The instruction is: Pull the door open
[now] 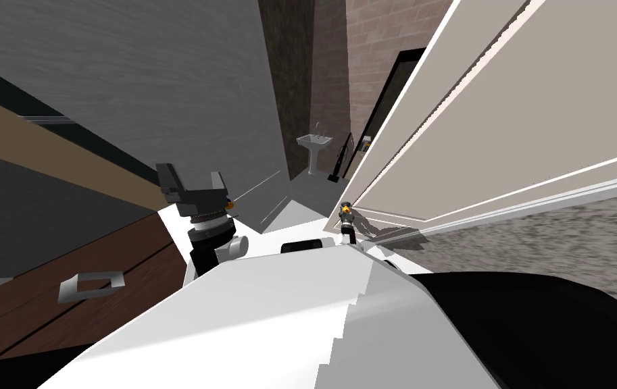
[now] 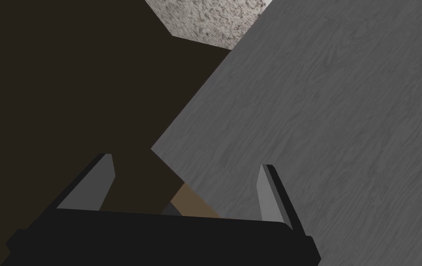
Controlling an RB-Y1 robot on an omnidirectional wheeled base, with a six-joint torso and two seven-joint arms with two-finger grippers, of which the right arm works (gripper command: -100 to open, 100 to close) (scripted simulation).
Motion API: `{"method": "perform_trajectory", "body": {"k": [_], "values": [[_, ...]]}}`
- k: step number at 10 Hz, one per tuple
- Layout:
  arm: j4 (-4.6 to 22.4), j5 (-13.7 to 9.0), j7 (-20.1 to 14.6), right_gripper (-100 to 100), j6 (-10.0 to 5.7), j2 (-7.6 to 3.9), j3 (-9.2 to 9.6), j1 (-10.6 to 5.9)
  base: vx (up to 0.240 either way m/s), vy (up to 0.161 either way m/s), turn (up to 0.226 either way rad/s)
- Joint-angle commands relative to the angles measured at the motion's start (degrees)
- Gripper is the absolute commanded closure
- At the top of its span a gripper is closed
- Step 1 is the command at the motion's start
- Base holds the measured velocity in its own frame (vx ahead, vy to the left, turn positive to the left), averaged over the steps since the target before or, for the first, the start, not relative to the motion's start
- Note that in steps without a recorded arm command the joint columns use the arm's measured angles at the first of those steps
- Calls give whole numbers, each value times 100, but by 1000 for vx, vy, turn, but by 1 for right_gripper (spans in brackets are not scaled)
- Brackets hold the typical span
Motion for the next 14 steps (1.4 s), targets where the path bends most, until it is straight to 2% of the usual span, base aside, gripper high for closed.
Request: {"method": "perform_trajectory", "body": {"k": [1,5,6,14], "values": [[-8,8,14,100,16,24,19,3,-29,-7,-5],[-8,8,14,100,16,24,19,3,-15,1,5],[-19,41,-148,100,-1,-89,126,69,-118,-15,139],[-160,240,-1032,100,-189,-657,736,357,-205,-33,144]]}}
